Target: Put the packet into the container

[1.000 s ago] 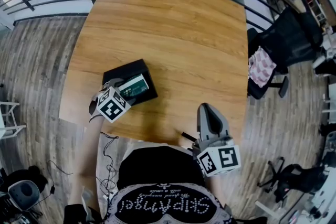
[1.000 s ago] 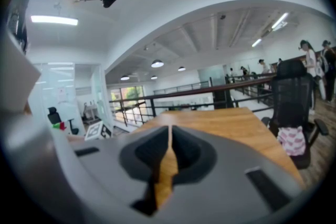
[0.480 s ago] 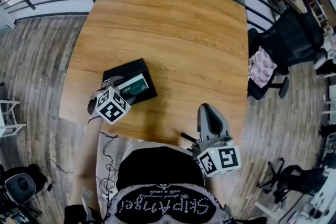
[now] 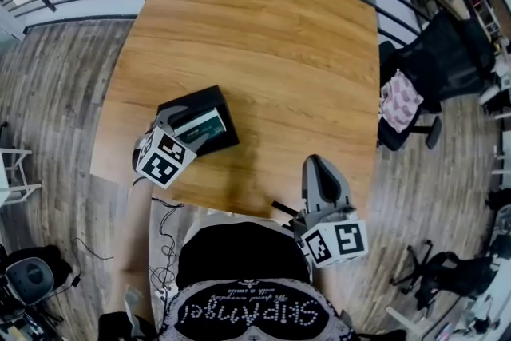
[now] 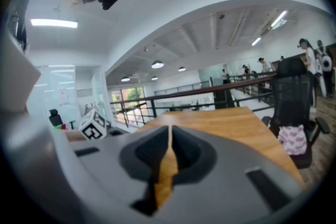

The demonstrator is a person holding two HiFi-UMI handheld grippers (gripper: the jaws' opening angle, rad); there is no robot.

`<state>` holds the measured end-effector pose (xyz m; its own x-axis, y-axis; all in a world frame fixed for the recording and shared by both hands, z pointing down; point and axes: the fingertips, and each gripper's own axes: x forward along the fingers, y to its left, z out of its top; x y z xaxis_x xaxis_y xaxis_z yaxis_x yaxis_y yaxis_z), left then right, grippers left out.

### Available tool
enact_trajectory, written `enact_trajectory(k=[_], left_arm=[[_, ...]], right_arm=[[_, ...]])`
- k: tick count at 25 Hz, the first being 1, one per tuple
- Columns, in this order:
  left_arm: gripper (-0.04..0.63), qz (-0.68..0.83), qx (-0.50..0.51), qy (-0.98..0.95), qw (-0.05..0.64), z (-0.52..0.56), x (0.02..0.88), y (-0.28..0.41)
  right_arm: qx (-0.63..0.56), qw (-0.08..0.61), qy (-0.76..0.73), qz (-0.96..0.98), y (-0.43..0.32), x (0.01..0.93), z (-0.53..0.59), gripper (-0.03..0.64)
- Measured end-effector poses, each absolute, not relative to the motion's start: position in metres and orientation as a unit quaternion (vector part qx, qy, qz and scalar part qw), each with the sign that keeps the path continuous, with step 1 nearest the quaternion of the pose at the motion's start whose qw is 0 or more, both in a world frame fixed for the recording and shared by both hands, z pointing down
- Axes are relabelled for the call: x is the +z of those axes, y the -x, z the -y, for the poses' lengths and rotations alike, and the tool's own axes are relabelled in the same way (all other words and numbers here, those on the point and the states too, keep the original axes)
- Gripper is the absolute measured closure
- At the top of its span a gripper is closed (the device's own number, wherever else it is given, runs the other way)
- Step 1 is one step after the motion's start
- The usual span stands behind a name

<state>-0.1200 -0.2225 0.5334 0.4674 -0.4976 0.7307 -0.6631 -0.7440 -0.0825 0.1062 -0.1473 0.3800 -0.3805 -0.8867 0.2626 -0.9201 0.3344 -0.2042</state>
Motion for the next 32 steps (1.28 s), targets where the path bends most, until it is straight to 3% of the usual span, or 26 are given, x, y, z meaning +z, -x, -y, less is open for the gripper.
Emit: enact_trajectory(k=[2,12,17,23,32], left_arm=[[0.369,0.366,0.368,-0.849,0.099,0.228,0.523,0.122],[0.546,0.446,0.278,-0.845,0.096,0.239,0.490,0.140],[0.566,0.467,0.243,-0.847,0.075,0.237,0.464,0.145],[0.566,0.503,0.177,-0.839,0.112,0.236,0.442,0.155],[0.566,0.558,0.067,-0.825,0.066,0.204,0.366,0.182]], right_arm=[[0.159,0.052,-0.555,0.815,-0.107,0.379,0.145,0.577],[0.153,0.052,-0.556,0.815,-0.101,0.376,0.135,0.577],[0.144,0.053,-0.562,0.813,-0.103,0.368,0.131,0.577],[0.120,0.061,-0.572,0.809,-0.112,0.363,0.132,0.577],[0.091,0.056,-0.573,0.812,-0.104,0.348,0.118,0.577]])
